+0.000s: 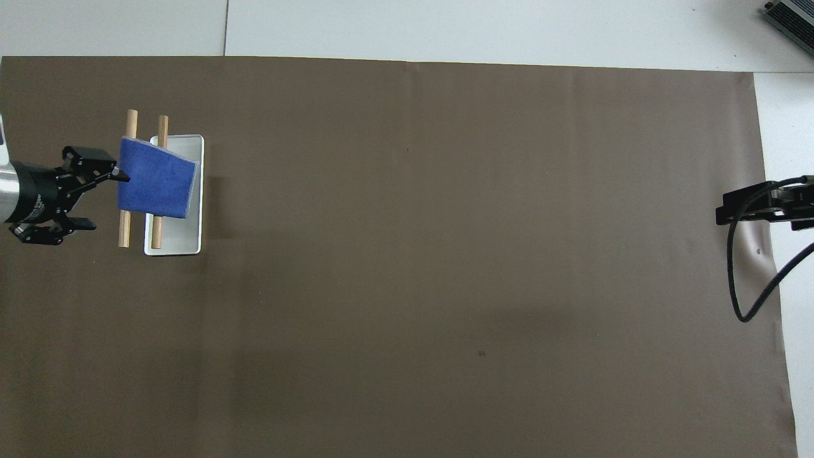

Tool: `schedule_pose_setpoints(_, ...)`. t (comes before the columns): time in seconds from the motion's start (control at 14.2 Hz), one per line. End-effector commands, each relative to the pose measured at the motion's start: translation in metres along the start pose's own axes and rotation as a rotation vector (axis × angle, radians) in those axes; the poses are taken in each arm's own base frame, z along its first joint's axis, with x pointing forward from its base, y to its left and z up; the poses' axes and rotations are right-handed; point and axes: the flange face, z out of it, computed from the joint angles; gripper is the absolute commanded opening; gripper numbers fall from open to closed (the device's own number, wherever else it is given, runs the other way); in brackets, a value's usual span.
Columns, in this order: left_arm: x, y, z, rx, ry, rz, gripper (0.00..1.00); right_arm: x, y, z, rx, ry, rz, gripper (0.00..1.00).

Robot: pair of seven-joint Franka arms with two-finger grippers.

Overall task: Right arm passes towel to left arm to hang
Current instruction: 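Release the towel and draw the left gripper back from the dowels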

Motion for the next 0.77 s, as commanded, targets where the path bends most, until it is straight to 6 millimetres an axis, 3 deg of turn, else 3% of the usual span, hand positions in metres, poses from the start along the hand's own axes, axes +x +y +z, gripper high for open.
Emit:
schedule_pose_setpoints(0.0,-0.032,0.013,-0.012,0.035,-0.001,0.079,1.0,-0.007,0.002,-0.003,0.008,0.008,-0.008,1.0)
schedule_pose_setpoints(0.21,-0.03,0.014,-0.019,0.057,0.032,0.153,1.0,-0.007,0.003,-0.014,0.01,0.029,-0.002,1.0)
schedule_pose_setpoints(0.49,-0.009,0.017,-0.04,0.102,0.063,0.512,1.0,-0.008,-0.003,-0.01,0.012,0.02,-0.013,1.0)
schedule_pose_setpoints(0.7,0.001,0.03,-0.076,0.135,0.068,0.558,1.0,-0.008,-0.007,-0.009,0.012,0.018,-0.019,1.0)
